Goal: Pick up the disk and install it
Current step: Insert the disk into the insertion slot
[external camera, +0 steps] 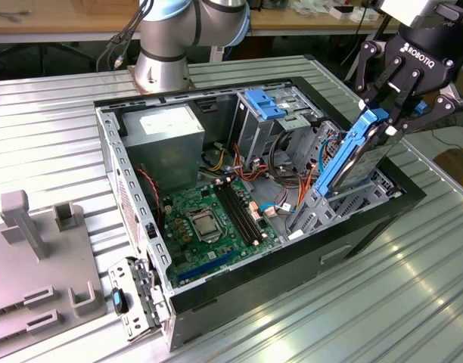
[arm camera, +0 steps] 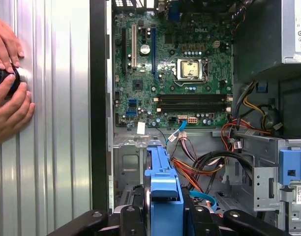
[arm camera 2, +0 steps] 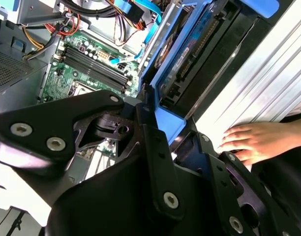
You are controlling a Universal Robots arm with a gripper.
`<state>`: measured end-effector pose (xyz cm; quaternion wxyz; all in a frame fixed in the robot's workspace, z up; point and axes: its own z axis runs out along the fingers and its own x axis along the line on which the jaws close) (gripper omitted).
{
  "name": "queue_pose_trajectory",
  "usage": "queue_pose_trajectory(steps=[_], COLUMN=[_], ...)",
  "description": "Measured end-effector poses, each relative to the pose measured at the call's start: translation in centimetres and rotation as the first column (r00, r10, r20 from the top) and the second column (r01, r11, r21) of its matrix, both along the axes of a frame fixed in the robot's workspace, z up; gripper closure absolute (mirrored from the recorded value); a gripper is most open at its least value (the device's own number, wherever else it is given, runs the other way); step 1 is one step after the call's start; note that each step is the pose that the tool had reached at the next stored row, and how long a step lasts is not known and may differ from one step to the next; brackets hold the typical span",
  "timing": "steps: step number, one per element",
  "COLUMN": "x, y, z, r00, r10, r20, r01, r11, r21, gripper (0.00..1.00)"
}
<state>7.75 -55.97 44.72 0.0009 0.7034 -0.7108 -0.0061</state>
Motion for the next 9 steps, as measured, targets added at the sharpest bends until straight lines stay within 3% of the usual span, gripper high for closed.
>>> queue_pose_trajectory(steps=[5,9], x=[0.02,0.01], y=[0.01,0.01], z=[0.0,-0.02], r00=[1.0,0.9999], r10=[0.0,0.0], r20=[0.0028,0.0111], r01=[0.0,0.0], r11=[1.0,1.0], r21=[-0.0001,0.0003], gripper=[0.63,0.63])
